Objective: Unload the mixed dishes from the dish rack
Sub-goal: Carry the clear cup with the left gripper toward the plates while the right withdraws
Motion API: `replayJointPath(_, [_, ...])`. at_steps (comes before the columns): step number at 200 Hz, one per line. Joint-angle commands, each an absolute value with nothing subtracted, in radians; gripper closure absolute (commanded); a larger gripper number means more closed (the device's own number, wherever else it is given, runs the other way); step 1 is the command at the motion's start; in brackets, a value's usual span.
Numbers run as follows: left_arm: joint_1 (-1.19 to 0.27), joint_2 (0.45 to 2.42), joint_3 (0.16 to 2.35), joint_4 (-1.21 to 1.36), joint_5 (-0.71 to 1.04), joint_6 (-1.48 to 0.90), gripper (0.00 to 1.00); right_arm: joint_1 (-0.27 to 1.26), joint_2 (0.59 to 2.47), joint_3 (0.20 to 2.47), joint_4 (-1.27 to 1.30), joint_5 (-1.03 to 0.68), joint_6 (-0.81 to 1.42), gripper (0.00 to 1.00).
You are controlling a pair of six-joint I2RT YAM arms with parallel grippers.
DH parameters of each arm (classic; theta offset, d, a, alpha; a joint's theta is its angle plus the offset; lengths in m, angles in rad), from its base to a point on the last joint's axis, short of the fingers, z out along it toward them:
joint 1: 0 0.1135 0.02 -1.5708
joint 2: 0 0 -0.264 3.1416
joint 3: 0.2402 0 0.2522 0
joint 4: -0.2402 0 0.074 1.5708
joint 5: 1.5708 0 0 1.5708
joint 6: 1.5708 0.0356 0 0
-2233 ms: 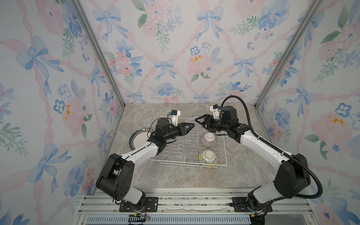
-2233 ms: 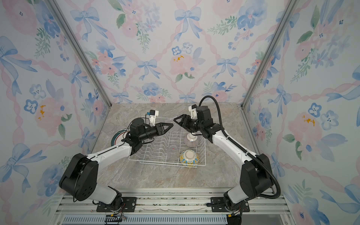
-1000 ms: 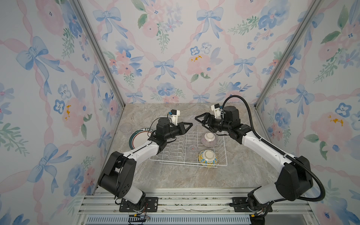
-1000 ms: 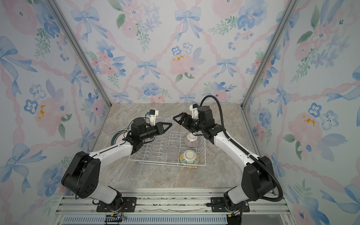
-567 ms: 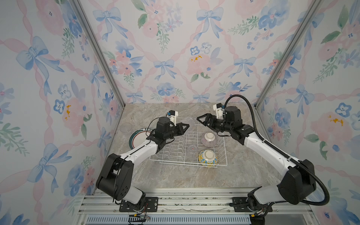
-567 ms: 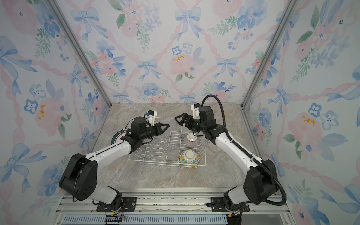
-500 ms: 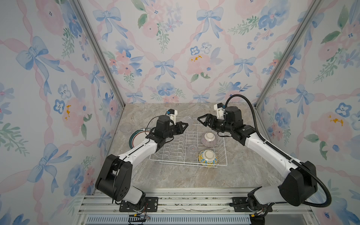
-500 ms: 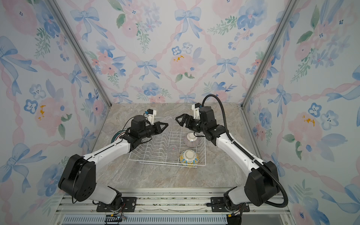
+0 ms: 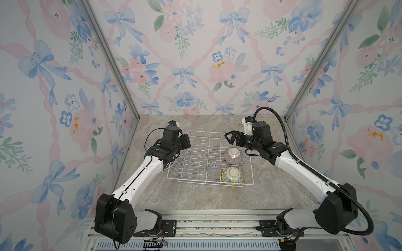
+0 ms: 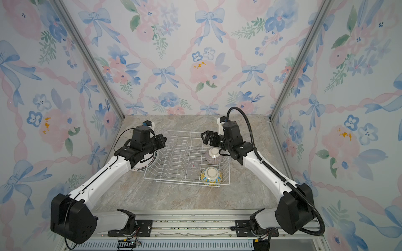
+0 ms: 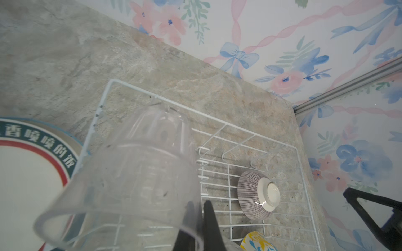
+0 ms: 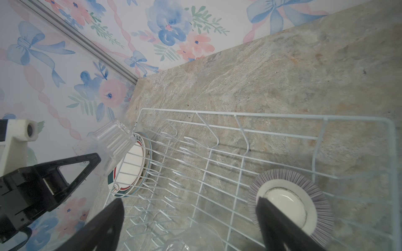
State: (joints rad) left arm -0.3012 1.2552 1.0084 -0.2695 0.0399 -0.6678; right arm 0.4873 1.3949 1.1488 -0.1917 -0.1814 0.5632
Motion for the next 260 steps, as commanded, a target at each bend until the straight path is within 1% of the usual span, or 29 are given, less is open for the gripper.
replayJointPath(1, [-0.218, 1.151, 0.954, -0.336, -0.013, -0.711, 1.00, 0.494, 1.391, 1.127, -0.201, -0.160, 0.525, 0.03])
replayJointPath(26, [-0.115, 1.077, 0.937, -0.365, -0.040, -0.713, 1.00, 0.493, 1.386, 1.101, -0.209, -0.171, 0.517, 0.03])
replayJointPath(50, [-0.016, 1.053, 0.942, -0.399, -0.043, -0.686, 1.00, 0.490, 1.374, 1.086, -0.227, -0.162, 0.502, 0.03])
replayJointPath(87, [0.115, 1.083, 0.943, -0.430, 0.013, -0.664, 1.00, 0.479, 1.339, 1.055, -0.235, -0.141, 0.487, 0.03])
replayJointPath(115, [0.184, 1.128, 0.948, -0.457, 0.006, -0.631, 1.00, 0.469, 1.314, 1.034, -0.248, -0.130, 0.474, 0.03])
replayJointPath(136, [0.227, 1.162, 0.945, -0.469, -0.033, -0.598, 1.00, 0.458, 1.298, 1.018, -0.252, -0.124, 0.467, 0.03])
replayJointPath(169, [0.295, 1.210, 0.960, -0.500, -0.030, -0.547, 1.00, 0.445, 1.289, 1.005, -0.266, -0.125, 0.462, 0.03])
replayJointPath(210, [0.311, 1.276, 1.011, -0.571, -0.090, -0.472, 1.00, 0.433, 1.294, 0.999, -0.269, -0.138, 0.464, 0.03])
replayJointPath(260, [0.346, 1.371, 1.035, -0.607, -0.033, -0.426, 1.00, 0.424, 1.292, 0.986, -0.262, -0.153, 0.470, 0.03])
